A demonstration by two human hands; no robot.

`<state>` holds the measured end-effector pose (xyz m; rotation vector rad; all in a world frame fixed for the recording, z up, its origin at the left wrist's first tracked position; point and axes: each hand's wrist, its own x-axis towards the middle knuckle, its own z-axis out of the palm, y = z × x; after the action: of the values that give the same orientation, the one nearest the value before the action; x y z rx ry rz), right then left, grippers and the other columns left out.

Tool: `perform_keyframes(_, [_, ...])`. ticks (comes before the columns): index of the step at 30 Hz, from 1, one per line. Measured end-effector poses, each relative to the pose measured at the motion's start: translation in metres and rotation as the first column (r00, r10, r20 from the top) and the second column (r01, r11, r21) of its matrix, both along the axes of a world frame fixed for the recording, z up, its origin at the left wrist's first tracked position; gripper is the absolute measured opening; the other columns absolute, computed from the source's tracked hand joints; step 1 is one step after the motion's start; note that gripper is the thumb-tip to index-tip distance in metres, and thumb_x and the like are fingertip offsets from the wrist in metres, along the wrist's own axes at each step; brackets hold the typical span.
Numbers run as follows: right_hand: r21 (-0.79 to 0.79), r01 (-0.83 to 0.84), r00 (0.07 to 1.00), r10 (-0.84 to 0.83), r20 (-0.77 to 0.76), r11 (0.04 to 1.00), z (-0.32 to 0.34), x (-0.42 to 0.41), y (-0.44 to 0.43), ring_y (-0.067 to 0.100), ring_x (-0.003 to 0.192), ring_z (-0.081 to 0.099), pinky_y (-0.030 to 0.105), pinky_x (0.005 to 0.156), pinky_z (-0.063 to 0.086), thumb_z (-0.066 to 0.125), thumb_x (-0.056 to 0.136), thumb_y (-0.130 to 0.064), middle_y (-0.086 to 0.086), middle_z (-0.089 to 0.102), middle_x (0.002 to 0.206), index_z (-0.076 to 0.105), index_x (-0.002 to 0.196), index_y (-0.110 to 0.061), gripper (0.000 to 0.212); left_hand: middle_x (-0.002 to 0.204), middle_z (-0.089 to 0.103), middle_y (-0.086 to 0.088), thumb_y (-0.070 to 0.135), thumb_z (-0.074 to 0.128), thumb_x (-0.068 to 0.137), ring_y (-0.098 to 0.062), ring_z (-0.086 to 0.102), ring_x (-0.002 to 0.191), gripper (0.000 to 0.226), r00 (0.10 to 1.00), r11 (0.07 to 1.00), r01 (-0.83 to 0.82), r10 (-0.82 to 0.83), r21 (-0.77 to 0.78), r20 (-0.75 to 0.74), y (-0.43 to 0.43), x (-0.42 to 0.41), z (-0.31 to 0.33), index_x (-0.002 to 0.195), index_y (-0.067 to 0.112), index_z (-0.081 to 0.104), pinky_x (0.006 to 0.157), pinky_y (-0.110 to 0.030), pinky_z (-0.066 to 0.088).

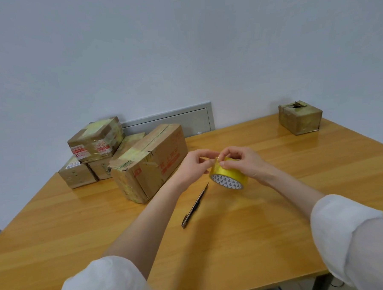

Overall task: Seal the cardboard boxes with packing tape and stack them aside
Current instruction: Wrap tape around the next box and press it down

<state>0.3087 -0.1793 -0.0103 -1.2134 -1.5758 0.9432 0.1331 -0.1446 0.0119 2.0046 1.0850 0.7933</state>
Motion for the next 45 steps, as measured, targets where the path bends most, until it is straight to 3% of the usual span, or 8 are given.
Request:
perform_keyframes(8, [-0.032,-0.058,0.998,0.058,0.018,0.998,0.002,0.0,0.0,0.012,0.086,0.064,0.023,0.069,0.054,0.067,0.086,-0.02,-0.002,0.07,0.096,0.068,0.077,-0.035,0.017,0.092,0.067,0.005,0.018,0.066,0.089,-0.009,0.062,0.085,0.007,0.996,0.999,-0.031,0.033,-0.021,0.086,-0.003,-0.002,-0.003,0.086,0.023,0.069,0.064,-0.015,0.052])
perform_keyframes(11, [-0.04,-0.062,0.998,0.063,0.014,0.997,0.002,0.0,0.0,0.017,0.092,0.064,0.03,0.076,0.055,0.067,0.086,-0.021,-0.001,0.07,0.098,0.068,0.077,-0.034,0.015,0.094,0.066,0.004,0.022,0.061,0.093,-0.012,0.063,0.089,0.007,0.998,0.997,-0.023,0.027,-0.071,0.064,-0.004,-0.004,-0.004,0.092,0.022,0.068,0.07,-0.02,0.054])
perform_keyframes(15, [-0.062,-0.1,0.993,0.103,0.058,0.993,0.003,0.0,-0.002,0.01,0.087,0.063,0.021,0.07,0.052,0.067,0.087,-0.021,-0.003,0.07,0.096,0.069,0.082,-0.03,0.01,0.102,0.068,0.003,0.022,0.058,0.095,-0.008,0.063,0.084,0.019,0.991,0.985,0.068,-0.048,-0.161,0.121,-0.006,-0.006,-0.003,0.111,0.023,0.068,0.077,-0.028,0.057])
perform_keyframes(22, [-0.084,-0.111,0.994,0.112,0.009,0.99,0.004,0.001,-0.004,0.012,0.088,0.065,0.024,0.071,0.049,0.068,0.086,-0.024,-0.008,0.071,0.091,0.07,0.078,-0.033,0.013,0.09,0.069,-0.005,0.012,0.066,0.089,-0.011,0.066,0.081,0.016,0.992,0.979,0.008,0.019,-0.204,0.126,-0.003,-0.007,-0.001,0.101,0.004,0.071,0.069,-0.024,0.055])
perform_keyframes(27, [-0.097,-0.133,0.99,0.137,0.031,0.986,0.006,-0.003,-0.003,0.012,0.089,0.063,0.024,0.071,0.048,0.067,0.087,-0.024,-0.007,0.07,0.092,0.069,0.077,-0.035,0.015,0.085,0.064,-0.002,0.015,0.063,0.091,-0.012,0.06,0.079,0.009,0.997,0.976,0.004,0.013,-0.22,0.08,-0.004,-0.008,0.001,0.093,0.008,0.068,0.071,-0.026,0.055])
perform_keyframes(32, [-0.085,-0.1,0.994,0.102,0.028,0.991,0.006,-0.004,-0.002,0.013,0.088,0.064,0.024,0.074,0.05,0.066,0.089,-0.024,-0.002,0.07,0.094,0.069,0.086,-0.026,0.005,0.089,0.057,0.004,0.02,0.053,0.098,-0.009,0.054,0.077,0.008,0.999,0.998,-0.032,0.031,-0.058,-0.023,-0.009,-0.01,0.0,0.095,0.015,0.059,0.064,-0.023,0.049])
perform_keyframes(40, [-0.012,0.062,0.982,-0.059,0.18,0.998,0.009,-0.012,0.005,0.015,0.078,0.052,0.03,0.071,0.044,0.068,0.086,-0.019,0.002,0.058,0.08,0.067,0.087,-0.017,0.003,0.072,0.053,0.009,0.016,0.051,0.097,-0.006,0.046,0.062,0.009,0.987,0.974,-0.104,0.126,0.202,-0.099,-0.007,-0.005,-0.002,0.09,0.014,0.056,0.062,-0.02,0.041])
perform_keyframes(45, [0.019,0.114,0.966,-0.115,0.231,0.993,0.006,-0.016,0.006,0.019,0.099,0.058,0.038,0.086,0.051,0.068,0.087,-0.022,0.001,0.062,0.098,0.063,0.095,-0.021,0.009,0.075,0.052,0.01,0.015,0.052,0.097,-0.003,0.046,0.064,0.009,0.981,0.96,-0.128,0.159,0.247,-0.107,-0.003,-0.001,-0.003,0.088,0.016,0.053,0.058,-0.015,0.035])
